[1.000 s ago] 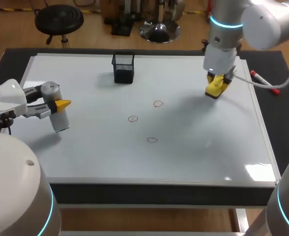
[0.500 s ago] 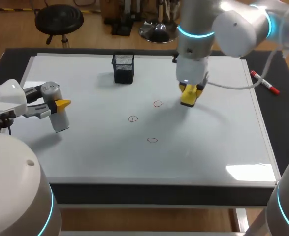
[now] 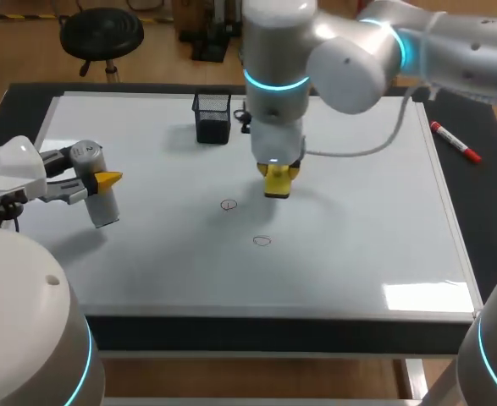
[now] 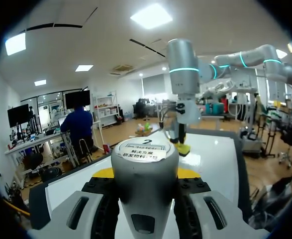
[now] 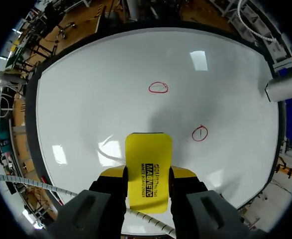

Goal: Pick up the inspection probe, press it on each red-marked spot on the whiteboard one by one, put down the probe, pick up the eraser, and wipe off all the red marks.

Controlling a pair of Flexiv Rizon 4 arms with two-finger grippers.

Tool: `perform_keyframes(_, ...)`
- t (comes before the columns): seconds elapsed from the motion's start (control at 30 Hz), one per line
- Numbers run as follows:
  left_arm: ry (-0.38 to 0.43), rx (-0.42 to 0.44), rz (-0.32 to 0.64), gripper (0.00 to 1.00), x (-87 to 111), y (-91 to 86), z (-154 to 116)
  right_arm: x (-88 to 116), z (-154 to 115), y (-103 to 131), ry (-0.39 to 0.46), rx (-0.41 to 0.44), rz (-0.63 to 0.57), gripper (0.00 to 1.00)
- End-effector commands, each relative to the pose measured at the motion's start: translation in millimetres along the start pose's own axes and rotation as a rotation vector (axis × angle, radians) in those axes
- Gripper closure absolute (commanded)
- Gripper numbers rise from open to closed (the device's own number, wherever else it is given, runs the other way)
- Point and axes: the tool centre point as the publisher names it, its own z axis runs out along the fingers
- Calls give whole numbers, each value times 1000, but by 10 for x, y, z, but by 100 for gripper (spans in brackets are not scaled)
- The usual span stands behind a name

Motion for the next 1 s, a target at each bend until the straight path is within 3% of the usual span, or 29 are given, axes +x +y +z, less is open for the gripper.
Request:
perform_keyframes(0.03,-6,2,2,100,7,-5,11,-258,84,34,70,0,-37,100)
perform_keyframes(0.6,-6,2,2,100,7,-5,11,-953,183,237,73,26,-199,100)
perform_keyframes(1.0,-6,2,2,100,7,-5,11,-1085,276,365,45,27,-205,100)
